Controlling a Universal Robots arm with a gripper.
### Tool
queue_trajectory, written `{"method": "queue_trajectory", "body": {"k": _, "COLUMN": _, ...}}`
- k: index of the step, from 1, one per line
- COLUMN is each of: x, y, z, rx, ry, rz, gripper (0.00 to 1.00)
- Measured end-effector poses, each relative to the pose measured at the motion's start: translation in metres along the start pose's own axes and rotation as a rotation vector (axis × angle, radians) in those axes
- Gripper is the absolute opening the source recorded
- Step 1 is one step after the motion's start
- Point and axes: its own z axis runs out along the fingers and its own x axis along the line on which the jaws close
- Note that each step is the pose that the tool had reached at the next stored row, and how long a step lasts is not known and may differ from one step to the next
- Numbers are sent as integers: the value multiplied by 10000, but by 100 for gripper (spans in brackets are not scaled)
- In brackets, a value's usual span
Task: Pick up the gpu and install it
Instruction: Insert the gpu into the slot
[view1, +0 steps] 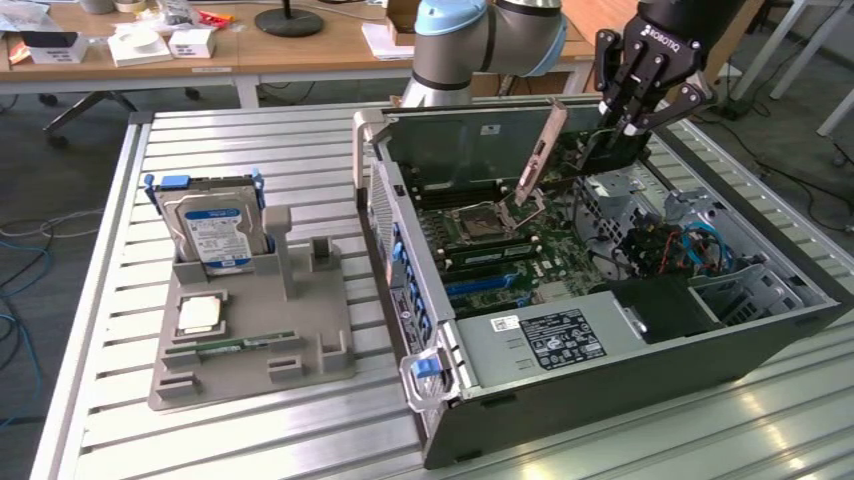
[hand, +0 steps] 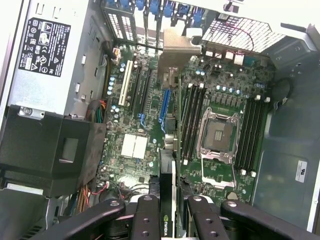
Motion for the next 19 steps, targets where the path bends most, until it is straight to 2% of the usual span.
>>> {"method": "queue_trajectory", "body": {"k": 6, "x": -6, "y": 33, "z": 2, "rx": 159, "ry": 27, "rz": 31, "gripper": 26}}
{"method": "queue_trajectory", "body": {"k": 11, "x": -10, "y": 53, "z": 4, "rx": 359, "ry": 50, "rz": 197, "gripper": 26}}
{"method": "queue_trajectory", "body": {"k": 13, "x": -10, "y": 54, "z": 5, "rx": 421, "ry": 51, "rz": 320, "gripper": 26}}
{"method": "queue_trajectory", "body": {"k": 16, "x": -11, "y": 53, "z": 5, "rx": 479, "ry": 45, "rz": 596, "gripper": 26}}
{"method": "queue_trajectory", "body": {"k": 19, "x": -11, "y": 53, "z": 6, "rx": 511, "ry": 32, "rz": 914, "gripper": 26}}
